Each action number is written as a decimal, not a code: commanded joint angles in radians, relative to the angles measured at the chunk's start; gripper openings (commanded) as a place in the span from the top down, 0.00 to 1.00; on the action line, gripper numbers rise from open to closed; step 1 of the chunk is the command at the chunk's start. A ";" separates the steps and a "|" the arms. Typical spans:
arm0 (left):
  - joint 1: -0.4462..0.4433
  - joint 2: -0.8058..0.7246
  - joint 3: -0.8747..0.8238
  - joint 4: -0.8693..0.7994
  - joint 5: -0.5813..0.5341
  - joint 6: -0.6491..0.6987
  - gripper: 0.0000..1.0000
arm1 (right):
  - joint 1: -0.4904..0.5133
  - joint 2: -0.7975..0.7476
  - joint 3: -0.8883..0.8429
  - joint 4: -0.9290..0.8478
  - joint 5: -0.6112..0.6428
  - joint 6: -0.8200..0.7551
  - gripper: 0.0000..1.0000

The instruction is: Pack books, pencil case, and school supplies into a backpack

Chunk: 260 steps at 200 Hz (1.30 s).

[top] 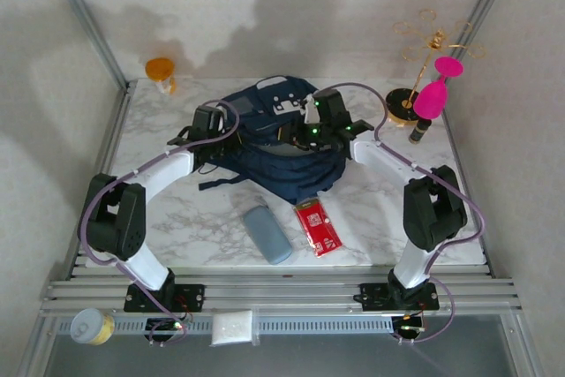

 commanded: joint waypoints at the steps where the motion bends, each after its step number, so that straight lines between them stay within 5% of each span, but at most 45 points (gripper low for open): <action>1: 0.054 -0.029 -0.051 -0.017 -0.100 -0.049 0.95 | -0.005 -0.018 -0.027 -0.051 0.043 -0.056 0.64; 15: 0.043 -0.072 -0.092 -0.030 -0.082 -0.064 0.72 | -0.004 -0.065 -0.055 -0.107 0.055 -0.091 0.53; 39: 0.007 -0.179 -0.182 -0.089 -0.099 -0.101 0.53 | -0.003 -0.177 -0.152 -0.219 0.106 -0.156 0.39; 56: -0.012 -0.259 -0.250 -0.171 -0.155 -0.173 0.48 | 0.002 -0.268 -0.248 -0.262 0.107 -0.189 0.34; 89: -0.126 -0.432 -0.451 -0.143 -0.093 -0.347 0.42 | 0.067 -0.390 -0.408 -0.269 0.080 -0.180 0.24; 157: -0.395 -0.535 -0.595 -0.032 -0.050 -0.545 0.45 | 0.298 -0.294 -0.572 -0.013 -0.013 -0.080 0.20; 192: -0.453 -0.507 -0.659 0.110 0.014 -0.609 0.60 | 0.327 -0.196 -0.573 0.084 -0.055 -0.059 0.19; 216: -0.462 -0.472 -0.645 0.050 -0.035 -0.588 0.68 | 0.332 -0.116 -0.558 0.112 -0.071 -0.063 0.19; 260: -0.484 -0.403 -0.679 0.145 -0.014 -0.621 0.73 | 0.338 -0.053 -0.548 0.175 -0.123 -0.059 0.26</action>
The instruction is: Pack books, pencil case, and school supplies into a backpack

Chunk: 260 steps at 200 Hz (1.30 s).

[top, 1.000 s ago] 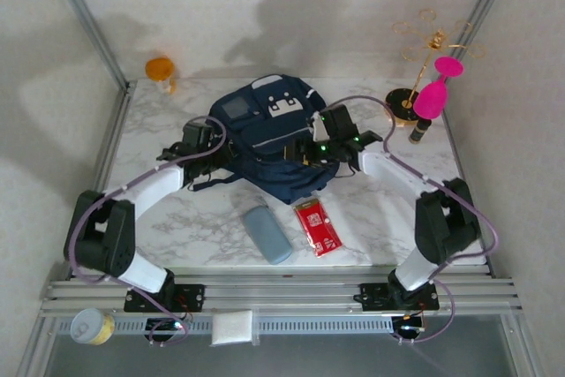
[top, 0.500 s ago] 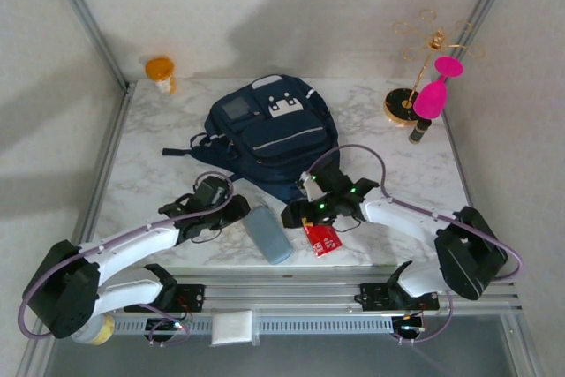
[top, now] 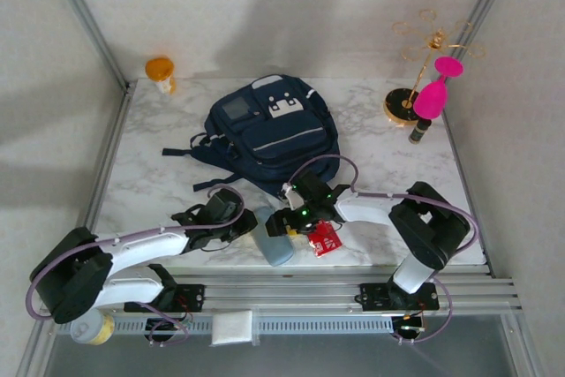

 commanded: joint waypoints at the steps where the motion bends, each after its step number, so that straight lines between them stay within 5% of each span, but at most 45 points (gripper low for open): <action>1: -0.021 0.028 -0.024 0.049 0.004 -0.029 0.73 | 0.014 0.035 0.011 0.053 -0.051 0.007 0.26; 80: -0.021 0.005 0.021 -0.010 -0.049 -0.010 0.73 | 0.011 0.001 0.033 0.032 -0.041 0.003 0.67; 117: -0.020 -0.031 0.103 -0.102 -0.084 0.032 0.70 | -0.018 -0.073 0.034 -0.013 -0.026 0.008 0.72; 154: 0.004 -0.082 0.291 -0.285 -0.233 0.200 0.60 | -0.104 -0.242 0.014 -0.101 -0.043 0.001 0.76; 206: 0.017 0.047 0.648 -0.395 -0.386 0.631 0.53 | -0.377 -0.464 0.014 -0.255 -0.162 -0.040 0.81; 260: 0.006 0.297 0.814 -0.271 -0.245 1.080 0.38 | -0.788 -0.501 0.052 -0.359 -0.264 -0.096 0.82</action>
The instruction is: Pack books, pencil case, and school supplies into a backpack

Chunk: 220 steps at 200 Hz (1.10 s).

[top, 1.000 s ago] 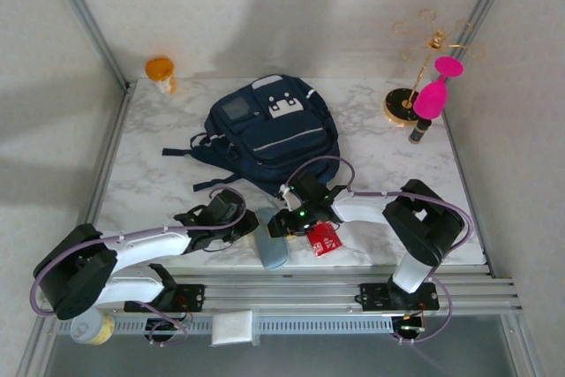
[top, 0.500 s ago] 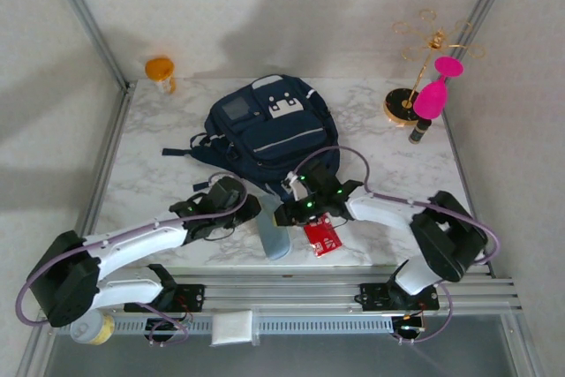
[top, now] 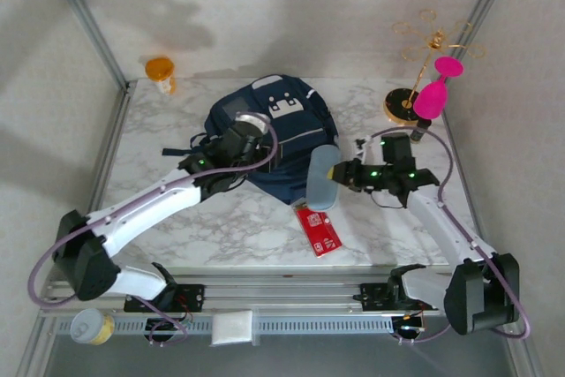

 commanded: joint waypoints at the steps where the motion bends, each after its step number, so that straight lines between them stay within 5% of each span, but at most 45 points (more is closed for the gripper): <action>1: -0.003 0.108 0.071 0.027 0.049 0.289 0.38 | -0.142 -0.003 0.025 -0.059 -0.093 -0.030 0.82; 52: -0.025 0.368 0.298 -0.082 0.065 0.488 0.26 | -0.313 0.054 0.010 0.052 -0.129 0.016 0.84; 138: -0.045 0.556 0.422 -0.116 -0.078 0.577 0.16 | -0.336 0.101 -0.004 0.135 -0.125 0.052 0.87; 190: -0.009 0.575 0.466 -0.080 -0.217 0.588 0.40 | -0.336 0.096 -0.014 0.161 -0.121 0.071 0.89; 220: 0.014 0.574 0.488 -0.067 -0.167 0.561 0.48 | -0.336 0.089 -0.014 0.164 -0.112 0.077 0.89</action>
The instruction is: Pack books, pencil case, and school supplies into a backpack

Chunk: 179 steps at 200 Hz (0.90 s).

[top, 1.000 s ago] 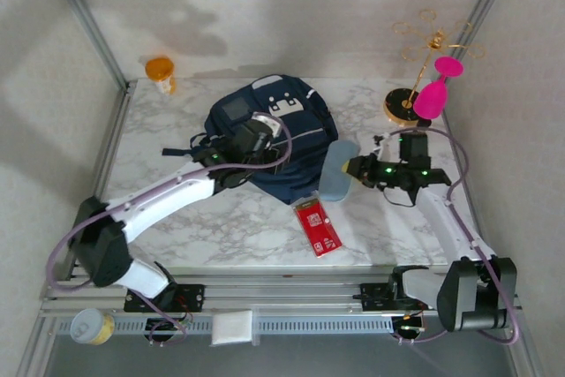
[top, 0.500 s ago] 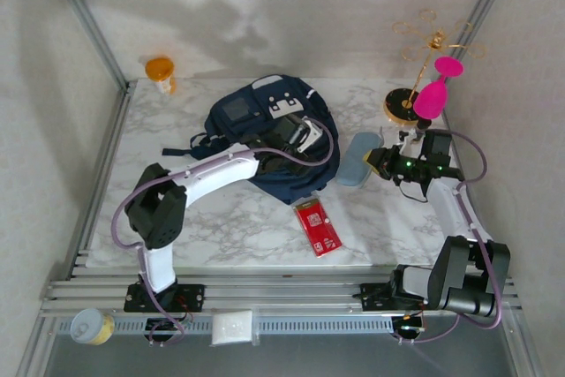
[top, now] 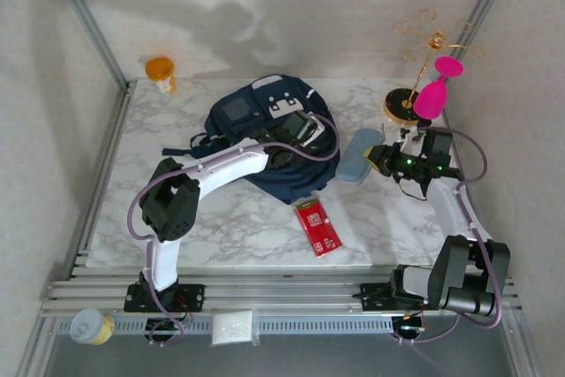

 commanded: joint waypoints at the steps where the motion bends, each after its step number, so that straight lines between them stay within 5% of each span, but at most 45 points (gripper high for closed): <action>1: 0.045 0.006 0.039 0.021 -0.050 -0.014 0.48 | -0.005 -0.007 -0.012 0.026 -0.009 0.012 0.89; 24: 0.034 0.037 0.066 -0.026 0.044 -0.010 0.53 | -0.005 -0.007 -0.010 0.024 -0.006 0.013 0.89; 67: 0.029 0.067 0.105 -0.053 0.029 0.033 1.00 | -0.005 -0.003 -0.002 0.024 0.002 0.021 0.90; 122: 0.023 0.020 0.277 -0.032 -0.004 -0.163 1.00 | 0.045 0.010 0.002 0.067 0.016 0.094 0.92; 179: -0.046 0.106 0.560 -0.182 -0.113 -0.326 1.00 | 0.294 0.150 0.008 0.466 0.169 0.467 0.92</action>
